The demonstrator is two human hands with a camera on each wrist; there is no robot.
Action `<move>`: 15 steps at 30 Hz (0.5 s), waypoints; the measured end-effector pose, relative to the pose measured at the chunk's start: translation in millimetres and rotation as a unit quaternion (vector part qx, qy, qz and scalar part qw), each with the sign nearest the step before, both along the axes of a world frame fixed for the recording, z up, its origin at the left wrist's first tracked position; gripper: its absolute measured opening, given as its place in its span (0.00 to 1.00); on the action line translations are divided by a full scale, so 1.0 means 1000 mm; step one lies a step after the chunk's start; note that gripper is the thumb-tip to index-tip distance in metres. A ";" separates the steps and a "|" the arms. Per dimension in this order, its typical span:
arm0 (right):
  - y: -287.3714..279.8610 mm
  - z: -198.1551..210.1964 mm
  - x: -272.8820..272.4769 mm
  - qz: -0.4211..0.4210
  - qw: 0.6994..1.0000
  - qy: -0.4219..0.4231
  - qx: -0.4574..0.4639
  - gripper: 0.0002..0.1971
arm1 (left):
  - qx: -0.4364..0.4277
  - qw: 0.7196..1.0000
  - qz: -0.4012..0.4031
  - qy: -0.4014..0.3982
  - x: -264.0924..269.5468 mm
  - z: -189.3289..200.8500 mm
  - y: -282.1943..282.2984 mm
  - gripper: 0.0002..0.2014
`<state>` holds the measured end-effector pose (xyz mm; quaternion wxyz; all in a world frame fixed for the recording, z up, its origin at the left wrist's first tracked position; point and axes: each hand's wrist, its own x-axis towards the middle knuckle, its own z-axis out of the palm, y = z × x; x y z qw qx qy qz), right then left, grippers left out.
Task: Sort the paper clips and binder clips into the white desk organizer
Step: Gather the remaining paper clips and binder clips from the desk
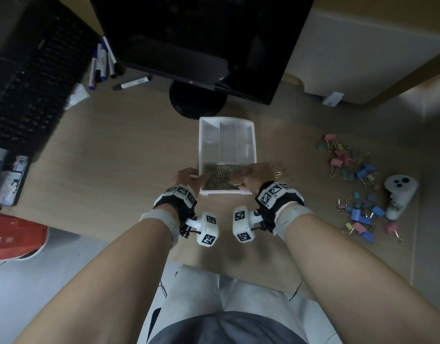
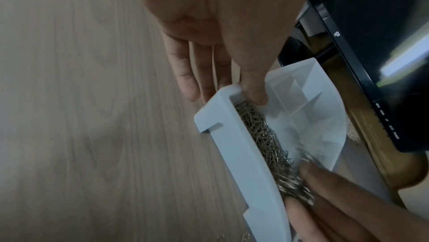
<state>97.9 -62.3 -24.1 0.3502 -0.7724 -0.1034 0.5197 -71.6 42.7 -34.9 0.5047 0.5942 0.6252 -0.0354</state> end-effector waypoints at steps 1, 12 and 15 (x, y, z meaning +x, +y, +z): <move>0.003 -0.001 -0.005 0.015 1.000 -0.008 0.000 0.12 | 0.006 1.000 0.000 0.005 0.000 0.000 0.000 0.15; -0.079 -0.035 0.039 -0.061 0.920 -0.180 -0.342 0.46 | 0.071 0.992 -0.007 0.100 0.016 -0.004 -0.008 0.15; -0.098 -0.039 0.033 -0.045 0.910 -0.180 -0.371 0.48 | 0.072 0.987 -0.043 0.137 0.019 -0.001 -0.012 0.17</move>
